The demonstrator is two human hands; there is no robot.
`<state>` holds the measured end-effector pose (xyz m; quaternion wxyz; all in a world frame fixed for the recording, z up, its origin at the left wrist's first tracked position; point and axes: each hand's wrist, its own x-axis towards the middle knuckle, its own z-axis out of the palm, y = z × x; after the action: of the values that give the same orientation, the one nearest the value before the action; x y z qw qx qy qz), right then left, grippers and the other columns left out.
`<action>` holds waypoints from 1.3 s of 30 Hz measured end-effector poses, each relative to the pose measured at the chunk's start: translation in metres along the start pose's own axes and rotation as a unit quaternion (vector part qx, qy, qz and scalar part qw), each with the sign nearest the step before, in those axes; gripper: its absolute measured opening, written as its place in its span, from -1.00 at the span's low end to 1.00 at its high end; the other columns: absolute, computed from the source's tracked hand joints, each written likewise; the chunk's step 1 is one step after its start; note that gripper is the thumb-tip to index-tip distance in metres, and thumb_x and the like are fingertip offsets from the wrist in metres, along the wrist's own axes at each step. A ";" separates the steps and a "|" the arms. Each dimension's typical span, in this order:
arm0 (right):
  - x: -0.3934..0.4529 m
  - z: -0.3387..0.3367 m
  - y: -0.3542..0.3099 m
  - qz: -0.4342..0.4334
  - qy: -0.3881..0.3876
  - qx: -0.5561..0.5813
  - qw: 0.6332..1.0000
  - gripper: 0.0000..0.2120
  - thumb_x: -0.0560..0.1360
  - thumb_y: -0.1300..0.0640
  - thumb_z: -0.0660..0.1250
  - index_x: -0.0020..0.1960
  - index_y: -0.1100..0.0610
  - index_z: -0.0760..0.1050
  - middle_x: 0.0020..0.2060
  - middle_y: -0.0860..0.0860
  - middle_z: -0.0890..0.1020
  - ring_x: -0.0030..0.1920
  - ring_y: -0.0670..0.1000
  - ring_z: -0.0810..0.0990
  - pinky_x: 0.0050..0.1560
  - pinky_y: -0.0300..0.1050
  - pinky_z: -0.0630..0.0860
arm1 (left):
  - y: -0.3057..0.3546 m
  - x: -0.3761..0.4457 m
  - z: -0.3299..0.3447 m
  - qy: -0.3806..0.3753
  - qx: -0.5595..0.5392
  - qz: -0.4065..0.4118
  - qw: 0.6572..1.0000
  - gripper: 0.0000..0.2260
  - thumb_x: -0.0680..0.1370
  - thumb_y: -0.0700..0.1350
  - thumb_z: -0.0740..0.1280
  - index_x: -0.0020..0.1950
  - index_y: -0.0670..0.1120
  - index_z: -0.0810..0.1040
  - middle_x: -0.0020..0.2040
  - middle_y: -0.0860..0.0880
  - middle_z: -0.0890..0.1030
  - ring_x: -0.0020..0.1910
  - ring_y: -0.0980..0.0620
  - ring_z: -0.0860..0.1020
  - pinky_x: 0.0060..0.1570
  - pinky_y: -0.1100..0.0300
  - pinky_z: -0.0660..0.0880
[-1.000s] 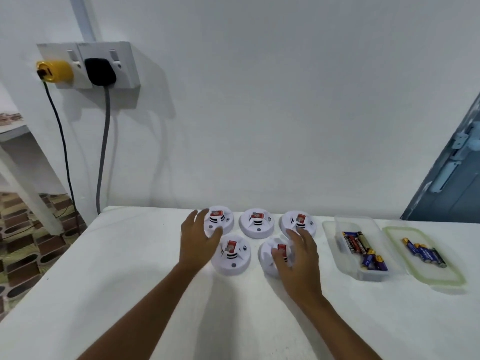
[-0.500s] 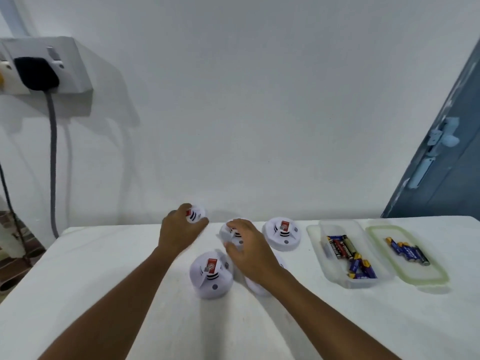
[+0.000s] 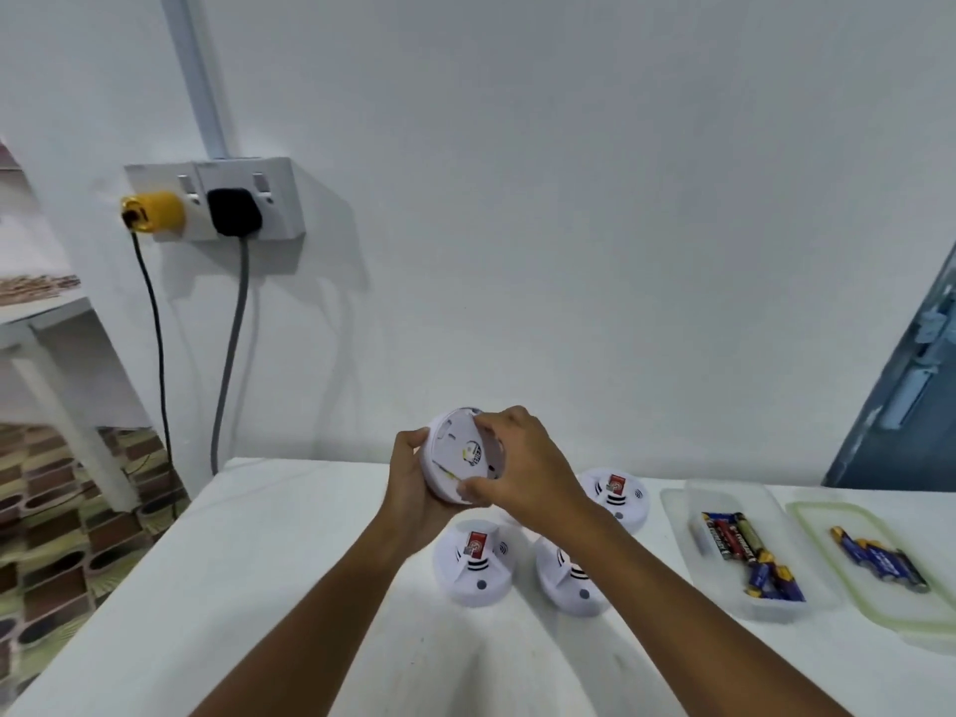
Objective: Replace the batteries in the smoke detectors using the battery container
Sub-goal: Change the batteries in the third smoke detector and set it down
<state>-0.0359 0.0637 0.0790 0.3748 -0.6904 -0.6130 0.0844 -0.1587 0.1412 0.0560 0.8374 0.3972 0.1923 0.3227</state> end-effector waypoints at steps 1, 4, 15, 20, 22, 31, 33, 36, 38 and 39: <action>0.000 -0.003 -0.001 -0.008 -0.017 -0.013 1.000 -0.28 0.28 0.01 0.54 0.37 0.06 0.35 0.14 -0.05 0.40 0.19 -0.03 0.38 0.14 -0.12 0.43 | -0.001 -0.001 -0.001 0.001 0.009 -0.003 1.000 -0.54 0.52 0.09 0.01 0.15 -0.09 0.59 0.03 -0.17 0.63 -0.10 -0.08 0.62 -0.13 0.01 0.45; -0.004 -0.012 -0.005 -0.023 -0.044 -0.038 0.998 -0.30 0.26 0.03 0.53 0.33 0.09 0.35 0.14 -0.04 0.40 0.16 -0.03 0.40 0.14 -0.07 0.46 | -0.003 -0.008 0.000 0.003 0.035 -0.010 0.999 -0.53 0.55 0.12 0.01 0.14 -0.10 0.59 0.00 -0.17 0.64 -0.13 -0.09 0.60 -0.22 0.02 0.47; -0.034 -0.013 -0.005 -0.081 -0.037 -0.122 0.989 -0.38 0.28 -0.04 0.48 0.24 0.13 0.34 0.07 0.00 0.40 0.07 -0.01 0.39 -0.01 -0.06 0.49 | -0.015 -0.025 0.013 0.069 0.129 -0.053 0.988 -0.54 0.58 0.15 0.05 0.04 -0.11 0.63 -0.03 -0.19 0.65 -0.06 -0.14 0.59 -0.18 0.03 0.50; -0.058 -0.005 0.009 -0.046 0.067 0.032 0.996 -0.37 0.20 0.05 0.54 0.19 0.06 0.35 0.05 -0.08 0.42 0.04 -0.08 0.43 -0.02 -0.22 0.48 | -0.022 -0.032 0.019 0.066 0.087 -0.058 0.992 -0.55 0.57 0.12 0.05 -0.02 -0.13 0.62 -0.11 -0.18 0.65 -0.17 -0.10 0.60 -0.33 0.13 0.52; -0.072 -0.004 0.015 -0.003 0.115 0.157 0.981 -0.38 0.17 0.12 0.55 0.16 0.04 0.37 0.03 -0.10 0.47 -0.01 -0.16 0.49 -0.05 -0.36 0.46 | -0.023 -0.035 0.017 0.075 0.050 -0.056 0.994 -0.53 0.55 0.14 0.05 0.03 -0.14 0.62 -0.06 -0.22 0.64 -0.13 -0.16 0.57 -0.24 0.06 0.51; -0.140 -0.004 0.049 0.141 -0.306 -0.057 0.940 -0.56 0.24 0.02 0.53 -0.02 0.13 0.40 -0.15 -0.02 0.48 -0.23 -0.03 0.46 -0.24 -0.13 0.40 | -0.042 -0.050 -0.002 0.126 -0.029 -0.074 0.989 -0.56 0.56 0.14 0.08 0.14 -0.13 0.56 0.10 -0.25 0.58 0.08 -0.29 0.50 0.05 -0.17 0.43; -0.145 0.002 0.044 0.123 -0.334 -0.131 0.925 -0.56 0.28 0.02 0.52 0.00 0.11 0.36 -0.05 0.03 0.44 -0.16 0.02 0.46 -0.22 -0.09 0.41 | -0.046 -0.051 -0.004 0.124 -0.030 -0.082 0.988 -0.56 0.54 0.15 0.11 0.15 -0.12 0.57 0.12 -0.25 0.58 0.11 -0.30 0.50 0.04 -0.14 0.44; -0.146 0.004 0.042 0.103 -0.353 -0.193 0.910 -0.53 0.31 0.09 0.51 0.10 0.14 0.37 0.09 0.12 0.42 -0.09 0.04 0.41 -0.19 -0.10 0.40 | -0.053 -0.050 0.001 0.115 -0.041 -0.092 0.988 -0.56 0.52 0.16 0.13 0.17 -0.11 0.57 0.14 -0.24 0.57 0.15 -0.28 0.46 -0.01 -0.13 0.52; -0.146 0.004 0.043 0.090 -0.353 -0.201 0.909 -0.58 0.30 0.11 0.52 0.04 0.13 0.38 0.07 0.13 0.43 -0.10 0.05 0.41 -0.20 -0.09 0.39 | -0.058 -0.050 0.007 0.112 -0.046 -0.091 0.988 -0.57 0.52 0.15 0.13 0.15 -0.11 0.57 0.10 -0.22 0.58 0.11 -0.25 0.47 0.06 -0.14 0.49; -0.146 0.004 0.044 0.085 -0.354 -0.200 0.909 -0.58 0.30 0.09 0.52 0.03 0.13 0.38 0.06 0.12 0.43 -0.10 0.06 0.42 -0.20 -0.08 0.41 | -0.060 -0.049 0.010 0.111 -0.050 -0.091 0.988 -0.57 0.52 0.15 0.14 0.14 -0.11 0.58 0.09 -0.22 0.59 0.08 -0.24 0.49 0.13 -0.15 0.44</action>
<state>-0.0377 -0.0661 -0.0015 -0.0218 -0.7252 -0.6484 0.2306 -0.1650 0.0731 0.0179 0.8555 0.2975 0.3028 0.2964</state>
